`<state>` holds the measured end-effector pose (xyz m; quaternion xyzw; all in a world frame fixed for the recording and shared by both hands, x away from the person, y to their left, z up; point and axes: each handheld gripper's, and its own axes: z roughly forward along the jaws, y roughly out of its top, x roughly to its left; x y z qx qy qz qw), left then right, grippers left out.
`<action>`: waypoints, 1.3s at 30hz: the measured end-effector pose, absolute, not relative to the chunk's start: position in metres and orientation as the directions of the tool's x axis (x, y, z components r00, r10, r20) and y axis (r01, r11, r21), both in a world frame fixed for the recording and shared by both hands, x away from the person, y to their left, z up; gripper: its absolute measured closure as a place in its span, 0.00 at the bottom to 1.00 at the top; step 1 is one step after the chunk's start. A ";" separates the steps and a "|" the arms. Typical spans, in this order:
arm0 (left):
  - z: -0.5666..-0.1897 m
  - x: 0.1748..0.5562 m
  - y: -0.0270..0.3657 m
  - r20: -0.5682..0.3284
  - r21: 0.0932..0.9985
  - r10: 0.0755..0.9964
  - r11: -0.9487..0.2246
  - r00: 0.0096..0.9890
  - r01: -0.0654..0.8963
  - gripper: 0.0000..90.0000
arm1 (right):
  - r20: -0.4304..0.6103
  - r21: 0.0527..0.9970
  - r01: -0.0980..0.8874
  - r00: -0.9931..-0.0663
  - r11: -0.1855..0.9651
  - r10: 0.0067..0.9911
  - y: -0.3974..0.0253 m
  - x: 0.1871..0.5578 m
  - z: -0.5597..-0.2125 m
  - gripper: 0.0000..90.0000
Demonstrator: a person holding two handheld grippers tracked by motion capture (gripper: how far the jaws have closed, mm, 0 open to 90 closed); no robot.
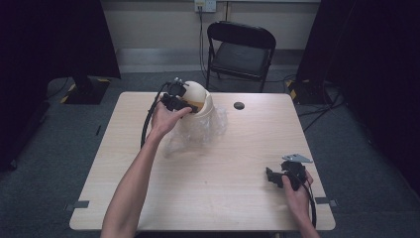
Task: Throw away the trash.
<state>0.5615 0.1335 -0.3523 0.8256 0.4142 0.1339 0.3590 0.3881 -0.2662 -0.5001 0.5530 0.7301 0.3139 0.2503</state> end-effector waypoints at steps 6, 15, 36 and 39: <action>-0.351 0.552 0.143 -0.089 0.736 0.783 -0.364 0.615 0.570 0.51 | -0.018 0.735 0.651 -0.262 0.191 0.965 -0.266 0.388 -0.500 0.14; -0.348 0.532 0.158 -0.100 0.789 0.782 -0.314 0.615 0.528 0.45 | -0.017 0.735 0.651 -0.262 0.190 0.965 -0.266 0.388 -0.500 0.14; -0.365 0.482 0.204 -0.100 0.814 0.798 -0.278 0.595 0.510 0.21 | -0.017 0.735 0.650 -0.263 0.190 0.965 -0.266 0.388 -0.500 0.14; -0.368 0.474 0.207 -0.075 0.807 0.804 -0.299 0.590 0.510 0.21 | -0.017 0.735 0.650 -0.263 0.190 0.965 -0.266 0.388 -0.500 0.14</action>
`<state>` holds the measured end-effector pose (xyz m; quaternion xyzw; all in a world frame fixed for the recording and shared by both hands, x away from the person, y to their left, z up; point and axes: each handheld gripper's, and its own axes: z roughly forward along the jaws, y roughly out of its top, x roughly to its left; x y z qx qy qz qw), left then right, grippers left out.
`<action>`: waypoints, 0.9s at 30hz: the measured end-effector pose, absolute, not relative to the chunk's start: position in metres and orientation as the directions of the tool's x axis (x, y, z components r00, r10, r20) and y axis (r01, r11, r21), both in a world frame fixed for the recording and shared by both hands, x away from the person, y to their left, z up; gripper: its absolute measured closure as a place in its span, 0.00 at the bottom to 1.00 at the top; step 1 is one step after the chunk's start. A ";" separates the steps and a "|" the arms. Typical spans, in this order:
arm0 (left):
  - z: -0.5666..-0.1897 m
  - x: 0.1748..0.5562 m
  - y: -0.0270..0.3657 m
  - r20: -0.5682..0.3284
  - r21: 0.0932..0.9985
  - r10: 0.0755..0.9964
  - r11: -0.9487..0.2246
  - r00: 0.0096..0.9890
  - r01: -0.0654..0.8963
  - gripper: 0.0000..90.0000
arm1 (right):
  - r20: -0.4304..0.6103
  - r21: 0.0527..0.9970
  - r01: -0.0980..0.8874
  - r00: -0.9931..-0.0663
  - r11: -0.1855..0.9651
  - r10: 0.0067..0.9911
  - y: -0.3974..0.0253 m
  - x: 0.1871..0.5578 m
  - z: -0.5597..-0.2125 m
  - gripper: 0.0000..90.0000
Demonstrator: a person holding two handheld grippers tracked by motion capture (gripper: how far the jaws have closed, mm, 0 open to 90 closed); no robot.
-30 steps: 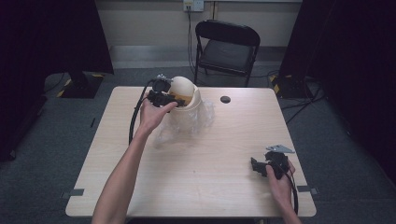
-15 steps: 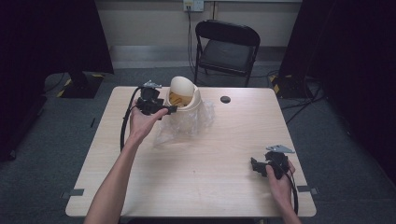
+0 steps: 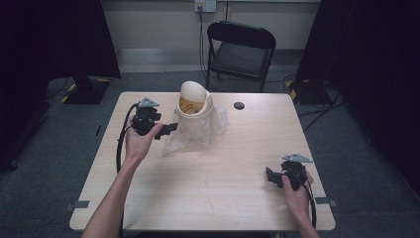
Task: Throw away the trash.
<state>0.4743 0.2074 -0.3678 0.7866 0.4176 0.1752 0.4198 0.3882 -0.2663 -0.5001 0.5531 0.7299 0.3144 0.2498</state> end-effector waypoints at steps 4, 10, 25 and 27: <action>-0.370 0.459 0.216 -0.072 0.818 0.800 -0.294 0.596 0.494 0.21 | -0.017 0.735 0.651 -0.263 0.190 0.965 -0.266 0.388 -0.500 0.14; -0.387 0.434 0.228 -0.050 0.792 0.815 -0.319 0.577 0.520 0.20 | -0.017 0.735 0.650 -0.263 0.190 0.965 -0.266 0.388 -0.500 0.14; -0.459 0.387 0.266 -0.043 0.715 0.843 -0.349 0.536 0.606 0.22 | -0.016 0.735 0.651 -0.263 0.190 0.965 -0.266 0.388 -0.500 0.14; -0.470 0.381 0.271 -0.048 0.707 0.853 -0.339 0.520 0.621 0.21 | -0.017 0.735 0.651 -0.263 0.190 0.965 -0.266 0.388 -0.500 0.14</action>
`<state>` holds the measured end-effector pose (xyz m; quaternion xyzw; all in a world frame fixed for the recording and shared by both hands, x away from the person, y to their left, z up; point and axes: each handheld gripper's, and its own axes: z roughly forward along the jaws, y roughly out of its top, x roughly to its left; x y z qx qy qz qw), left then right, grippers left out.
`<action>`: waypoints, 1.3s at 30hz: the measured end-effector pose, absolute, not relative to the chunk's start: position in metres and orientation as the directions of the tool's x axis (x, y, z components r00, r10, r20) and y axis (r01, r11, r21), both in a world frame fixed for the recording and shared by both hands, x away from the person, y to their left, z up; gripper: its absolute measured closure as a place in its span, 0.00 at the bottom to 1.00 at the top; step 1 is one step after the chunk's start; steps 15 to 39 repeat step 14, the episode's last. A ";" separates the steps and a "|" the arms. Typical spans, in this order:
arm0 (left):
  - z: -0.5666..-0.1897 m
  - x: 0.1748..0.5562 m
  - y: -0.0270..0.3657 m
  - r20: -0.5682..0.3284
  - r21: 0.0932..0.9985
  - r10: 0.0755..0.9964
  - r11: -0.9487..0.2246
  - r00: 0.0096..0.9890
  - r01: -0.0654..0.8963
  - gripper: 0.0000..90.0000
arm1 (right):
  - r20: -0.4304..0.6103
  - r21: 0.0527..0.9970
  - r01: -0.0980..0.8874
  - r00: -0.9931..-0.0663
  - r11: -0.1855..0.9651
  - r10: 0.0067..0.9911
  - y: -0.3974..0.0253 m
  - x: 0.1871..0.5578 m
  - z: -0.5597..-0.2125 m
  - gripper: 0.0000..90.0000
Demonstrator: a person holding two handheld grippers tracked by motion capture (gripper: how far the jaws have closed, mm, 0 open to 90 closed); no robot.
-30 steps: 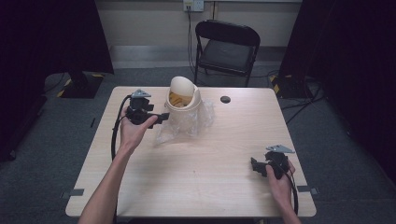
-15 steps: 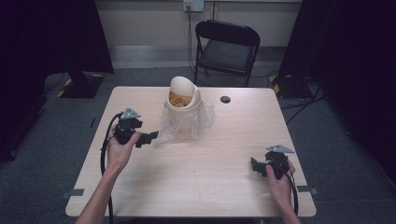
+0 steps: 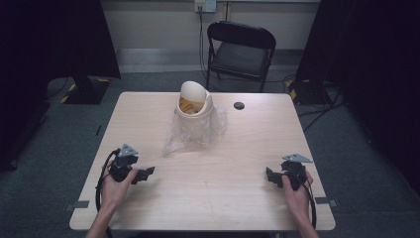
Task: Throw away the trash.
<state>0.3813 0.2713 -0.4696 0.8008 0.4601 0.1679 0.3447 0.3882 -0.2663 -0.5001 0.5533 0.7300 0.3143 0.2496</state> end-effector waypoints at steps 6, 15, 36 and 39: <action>-0.493 0.374 0.275 -0.045 0.690 0.867 -0.332 0.496 0.643 0.21 | -0.017 0.735 0.651 -0.263 0.190 0.965 -0.266 0.388 -0.500 0.14; -0.501 0.368 0.275 -0.006 0.734 0.869 -0.332 0.495 0.592 0.17 | -0.017 0.735 0.650 -0.263 0.190 0.965 -0.266 0.388 -0.500 0.14; -0.501 0.368 0.275 -0.006 0.734 0.869 -0.332 0.495 0.592 0.17 | -0.017 0.735 0.650 -0.263 0.190 0.965 -0.266 0.388 -0.500 0.14; -0.501 0.368 0.275 -0.006 0.734 0.869 -0.332 0.495 0.592 0.17 | -0.017 0.735 0.650 -0.263 0.190 0.965 -0.266 0.388 -0.500 0.14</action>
